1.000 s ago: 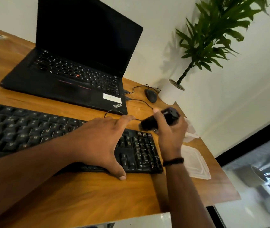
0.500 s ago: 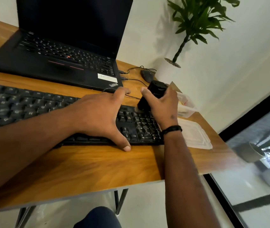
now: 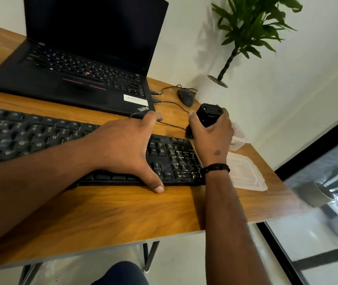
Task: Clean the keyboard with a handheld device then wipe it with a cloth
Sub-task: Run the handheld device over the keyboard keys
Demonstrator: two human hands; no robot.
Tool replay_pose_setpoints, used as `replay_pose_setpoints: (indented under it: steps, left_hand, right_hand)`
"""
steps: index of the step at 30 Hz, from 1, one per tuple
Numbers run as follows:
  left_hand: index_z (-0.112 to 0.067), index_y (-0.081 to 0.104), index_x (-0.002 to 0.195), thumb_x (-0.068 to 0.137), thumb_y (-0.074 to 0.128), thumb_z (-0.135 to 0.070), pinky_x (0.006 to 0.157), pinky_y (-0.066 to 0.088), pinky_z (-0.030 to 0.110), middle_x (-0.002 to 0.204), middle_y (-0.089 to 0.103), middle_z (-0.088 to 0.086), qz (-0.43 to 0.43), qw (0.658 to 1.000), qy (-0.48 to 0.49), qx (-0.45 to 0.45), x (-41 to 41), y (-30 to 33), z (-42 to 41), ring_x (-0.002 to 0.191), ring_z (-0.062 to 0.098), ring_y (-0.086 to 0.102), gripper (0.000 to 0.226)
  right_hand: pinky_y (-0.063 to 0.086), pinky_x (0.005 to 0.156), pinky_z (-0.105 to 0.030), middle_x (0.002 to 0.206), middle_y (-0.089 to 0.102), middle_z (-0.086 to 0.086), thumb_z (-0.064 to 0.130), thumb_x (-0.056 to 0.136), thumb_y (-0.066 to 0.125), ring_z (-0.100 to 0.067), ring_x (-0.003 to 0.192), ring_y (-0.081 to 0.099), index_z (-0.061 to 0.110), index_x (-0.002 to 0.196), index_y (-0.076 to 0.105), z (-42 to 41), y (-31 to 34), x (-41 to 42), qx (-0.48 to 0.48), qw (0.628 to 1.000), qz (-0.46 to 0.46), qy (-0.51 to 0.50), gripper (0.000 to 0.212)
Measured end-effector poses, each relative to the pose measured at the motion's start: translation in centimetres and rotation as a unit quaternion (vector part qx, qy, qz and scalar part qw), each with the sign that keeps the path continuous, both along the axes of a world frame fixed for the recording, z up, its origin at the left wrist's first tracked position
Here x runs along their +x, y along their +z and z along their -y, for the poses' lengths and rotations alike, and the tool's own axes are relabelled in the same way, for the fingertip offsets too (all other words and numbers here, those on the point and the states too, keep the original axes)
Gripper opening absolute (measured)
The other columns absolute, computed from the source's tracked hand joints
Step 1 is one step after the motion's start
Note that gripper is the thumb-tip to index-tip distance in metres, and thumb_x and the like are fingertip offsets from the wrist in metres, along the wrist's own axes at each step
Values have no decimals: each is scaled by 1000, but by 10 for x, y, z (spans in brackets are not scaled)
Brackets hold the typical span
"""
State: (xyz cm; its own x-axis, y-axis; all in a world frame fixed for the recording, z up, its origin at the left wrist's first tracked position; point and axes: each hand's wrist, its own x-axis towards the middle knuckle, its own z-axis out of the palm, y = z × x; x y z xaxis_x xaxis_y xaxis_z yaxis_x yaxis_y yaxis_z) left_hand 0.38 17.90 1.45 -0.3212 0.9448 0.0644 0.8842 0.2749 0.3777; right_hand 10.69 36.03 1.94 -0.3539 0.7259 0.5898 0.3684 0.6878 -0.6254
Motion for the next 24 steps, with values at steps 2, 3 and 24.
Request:
replay_pose_setpoints:
  steps: [2, 3, 24]
  left_hand:
    - [-39, -6, 150, 36, 77, -88, 88, 54, 37, 137, 58, -5, -4, 1000, 1, 2, 0, 0, 0, 112, 16, 60, 149]
    - [-39, -6, 151, 36, 77, -88, 88, 54, 37, 139, 57, -5, -6, 1000, 1, 3, 0, 0, 0, 113, 17, 60, 150]
    - [-32, -3, 154, 37, 77, -89, 89, 54, 39, 140, 55, -5, -1, 1000, -1, 9, -2, -2, 0, 112, 17, 60, 153]
  right_hand:
    - [44, 63, -10, 84, 61, 6, 42, 82, 73, -11, 81, 60, 10, 100, 60, 6, -2, -1, -51, 993, -20, 106, 39]
    - [44, 62, -13, 86, 63, 2, 44, 81, 73, -12, 80, 60, 9, 98, 60, 7, -4, -3, -59, 989, 3, 133, 41]
    - [54, 81, -51, 84, 72, -5, 40, 76, 64, -24, 87, 67, 17, 83, 64, 9, -1, 2, -73, 985, -16, 158, 24]
